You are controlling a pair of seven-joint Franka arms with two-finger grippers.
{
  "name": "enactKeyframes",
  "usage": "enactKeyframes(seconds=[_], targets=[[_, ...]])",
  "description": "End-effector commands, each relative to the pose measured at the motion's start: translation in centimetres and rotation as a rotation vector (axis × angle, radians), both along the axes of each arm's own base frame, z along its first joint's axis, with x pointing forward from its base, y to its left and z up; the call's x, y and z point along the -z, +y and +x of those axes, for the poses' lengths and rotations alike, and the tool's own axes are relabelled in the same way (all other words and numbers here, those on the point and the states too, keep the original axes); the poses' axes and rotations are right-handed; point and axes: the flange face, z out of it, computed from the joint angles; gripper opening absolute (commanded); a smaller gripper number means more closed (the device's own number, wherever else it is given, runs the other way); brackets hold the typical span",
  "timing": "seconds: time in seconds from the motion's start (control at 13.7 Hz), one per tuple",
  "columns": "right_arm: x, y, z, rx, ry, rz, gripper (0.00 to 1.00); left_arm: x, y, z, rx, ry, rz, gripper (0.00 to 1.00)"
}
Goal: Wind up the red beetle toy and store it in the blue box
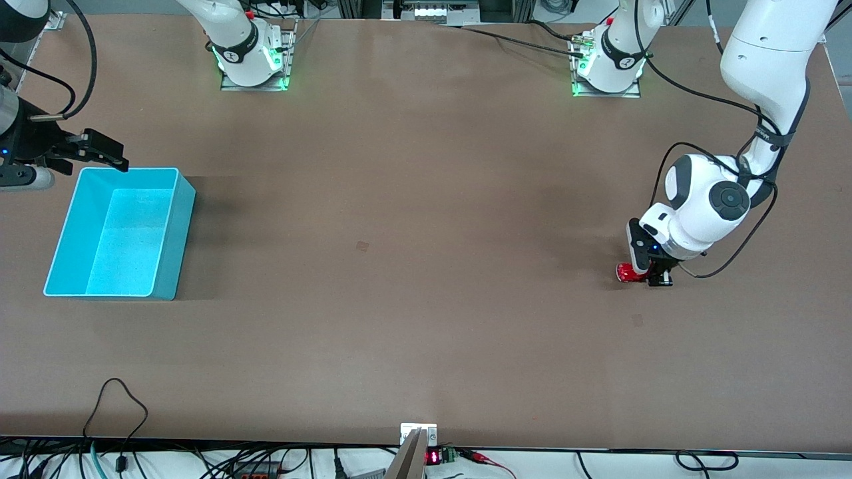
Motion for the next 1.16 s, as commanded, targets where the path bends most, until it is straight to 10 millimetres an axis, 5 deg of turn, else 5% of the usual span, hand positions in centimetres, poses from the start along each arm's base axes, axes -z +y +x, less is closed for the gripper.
enactKeyframes(seconds=[0.0, 0.58, 1.09], targets=[[-0.3, 0.1, -0.1, 0.004, -0.002, -0.016, 1.0, 1.8, 0.3, -0.1, 0.02, 0.028, 0.003, 0.38], [-0.3, 0.2, -0.1, 0.004, 0.0, -0.015, 1.0, 4.6, 1.5, -0.2, -0.039, 0.089, -0.004, 0.34], [-0.3, 0.2, -0.1, 0.004, 0.001, -0.015, 1.0, 6.2, 10.5, -1.5, -0.004, 0.135, 0.077, 0.33]])
